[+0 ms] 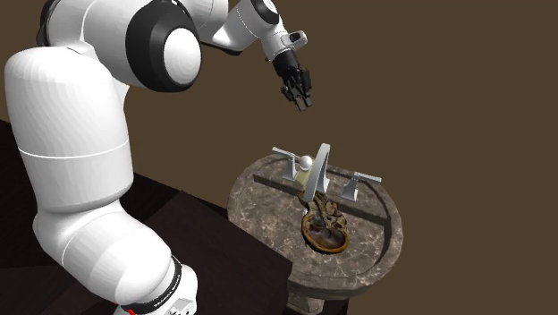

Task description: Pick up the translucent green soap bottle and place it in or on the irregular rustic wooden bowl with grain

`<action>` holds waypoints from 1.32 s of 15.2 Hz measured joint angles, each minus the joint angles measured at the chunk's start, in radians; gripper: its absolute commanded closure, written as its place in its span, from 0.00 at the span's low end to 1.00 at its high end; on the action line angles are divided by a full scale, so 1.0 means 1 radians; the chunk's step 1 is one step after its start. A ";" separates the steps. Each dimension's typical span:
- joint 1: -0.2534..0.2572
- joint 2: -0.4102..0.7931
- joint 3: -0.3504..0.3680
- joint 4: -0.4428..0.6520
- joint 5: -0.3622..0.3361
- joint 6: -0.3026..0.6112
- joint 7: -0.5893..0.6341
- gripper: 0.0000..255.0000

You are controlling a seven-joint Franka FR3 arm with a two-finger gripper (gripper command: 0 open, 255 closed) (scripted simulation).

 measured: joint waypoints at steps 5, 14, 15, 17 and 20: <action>-0.109 -0.082 0.002 -0.174 0.106 0.244 -0.068 0.00; -0.328 -0.108 0.013 -0.391 0.394 0.726 -0.365 0.00; -0.352 -0.108 0.020 -0.400 0.434 0.779 -0.414 0.00; -0.397 -0.130 0.038 -0.446 0.518 0.889 -0.506 0.00; -0.418 -0.138 0.048 -0.464 0.567 0.929 -0.559 0.00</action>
